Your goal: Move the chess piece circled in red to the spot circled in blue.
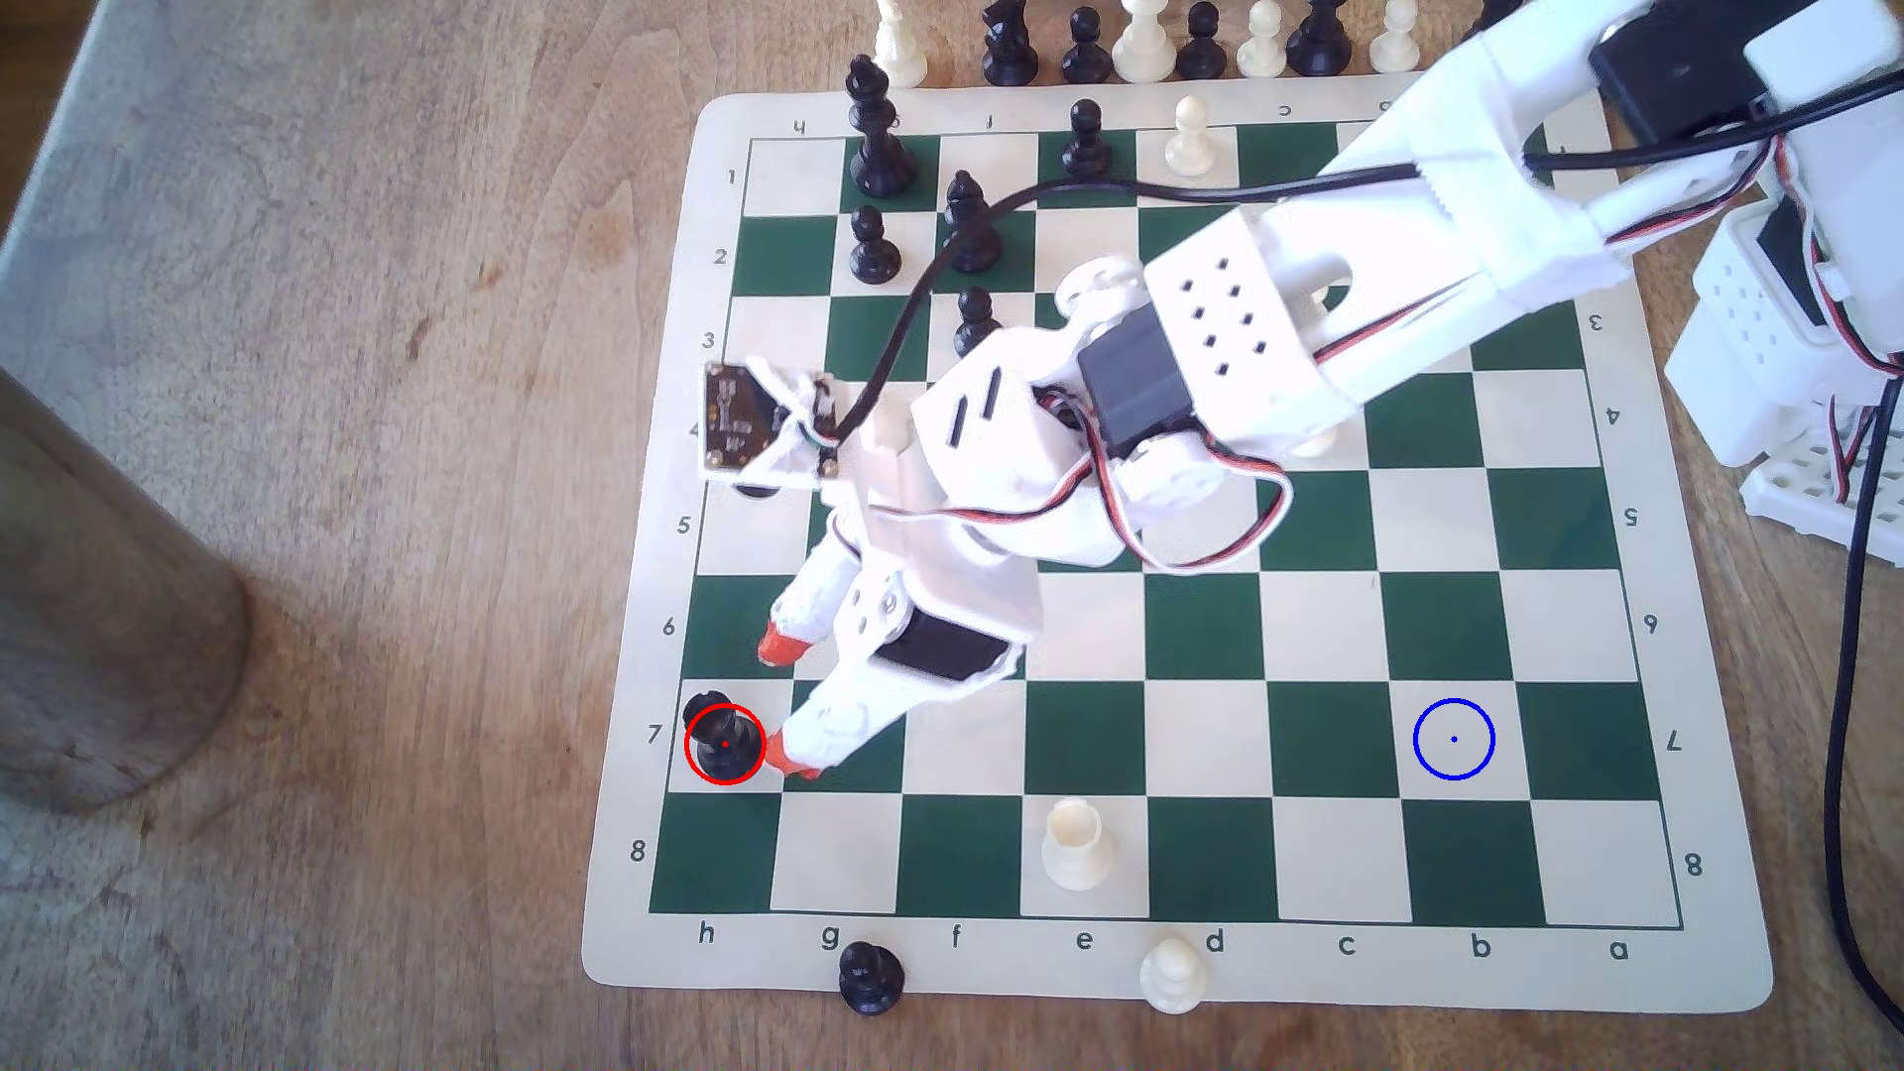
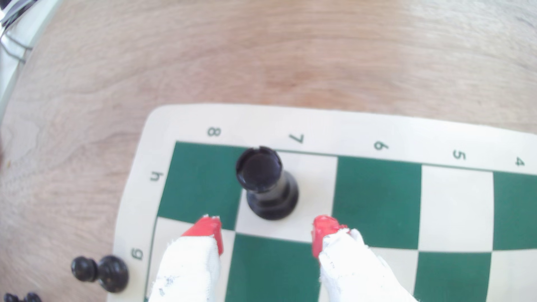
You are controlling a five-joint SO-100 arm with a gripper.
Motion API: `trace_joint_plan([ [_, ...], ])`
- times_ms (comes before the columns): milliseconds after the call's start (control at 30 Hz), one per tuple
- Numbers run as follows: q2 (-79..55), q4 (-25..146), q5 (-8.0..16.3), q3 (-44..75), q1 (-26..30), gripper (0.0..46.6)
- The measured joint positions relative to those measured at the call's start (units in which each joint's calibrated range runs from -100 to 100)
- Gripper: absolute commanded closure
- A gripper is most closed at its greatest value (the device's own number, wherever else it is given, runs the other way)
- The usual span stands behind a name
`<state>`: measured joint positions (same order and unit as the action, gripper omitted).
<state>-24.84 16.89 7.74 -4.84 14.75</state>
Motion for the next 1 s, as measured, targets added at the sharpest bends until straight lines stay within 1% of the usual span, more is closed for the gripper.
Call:
trace_joint_plan([
  [233, -3.4, 0.0, 0.0, 4.7, -0.1, 30.4],
  [400, -5.5, 0.0, 0.0, 7.9, -1.6, 30.7],
  [567, -6.5, 0.3, 0.0, 10.7, -1.5, 30.7],
  [1000, -6.5, 1.0, 0.0, 10.9, 0.4, 31.0],
])
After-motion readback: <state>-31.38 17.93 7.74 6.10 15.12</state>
